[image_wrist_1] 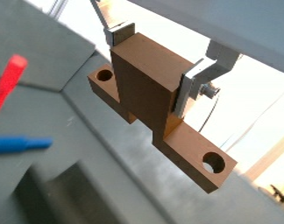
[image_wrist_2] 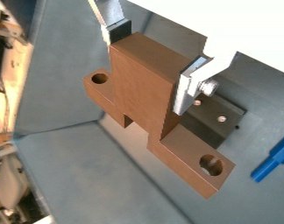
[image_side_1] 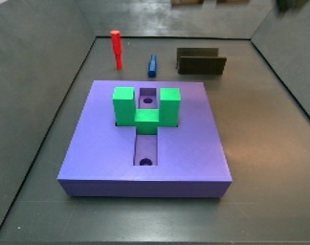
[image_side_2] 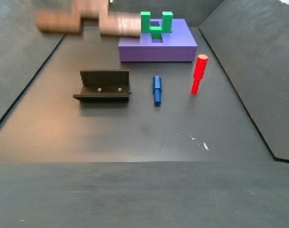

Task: Pick up the brown object. Move up. Place the brown object on the fixture. Regrasp the brown object. Move to above the board. Insert the brown object.
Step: Move to above the board.

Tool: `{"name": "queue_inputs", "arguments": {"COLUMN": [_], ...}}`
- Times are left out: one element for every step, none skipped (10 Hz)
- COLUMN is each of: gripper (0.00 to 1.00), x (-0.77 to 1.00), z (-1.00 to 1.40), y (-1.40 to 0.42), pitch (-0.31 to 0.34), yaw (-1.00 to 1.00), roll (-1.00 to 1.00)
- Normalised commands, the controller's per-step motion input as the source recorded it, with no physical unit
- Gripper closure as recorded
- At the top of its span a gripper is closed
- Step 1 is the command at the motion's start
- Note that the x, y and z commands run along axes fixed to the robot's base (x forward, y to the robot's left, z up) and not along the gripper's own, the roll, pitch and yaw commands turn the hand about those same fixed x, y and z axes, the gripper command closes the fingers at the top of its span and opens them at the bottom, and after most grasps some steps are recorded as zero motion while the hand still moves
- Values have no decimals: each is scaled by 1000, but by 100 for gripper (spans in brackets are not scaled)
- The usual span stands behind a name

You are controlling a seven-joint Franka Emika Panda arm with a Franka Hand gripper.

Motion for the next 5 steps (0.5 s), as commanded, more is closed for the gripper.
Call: {"name": "queue_inputs", "arguments": {"gripper": [100, 100, 100, 100, 100], "x": [-35, -17, 9, -980, -1009], "z": [1400, 776, 383, 299, 280], "y": [-18, -23, -6, -1400, -1400], "pitch": [-13, 2, 15, 147, 144], "yaw": [11, 0, -6, -116, -113], "roll": [-22, -25, -16, -1000, -1000]}}
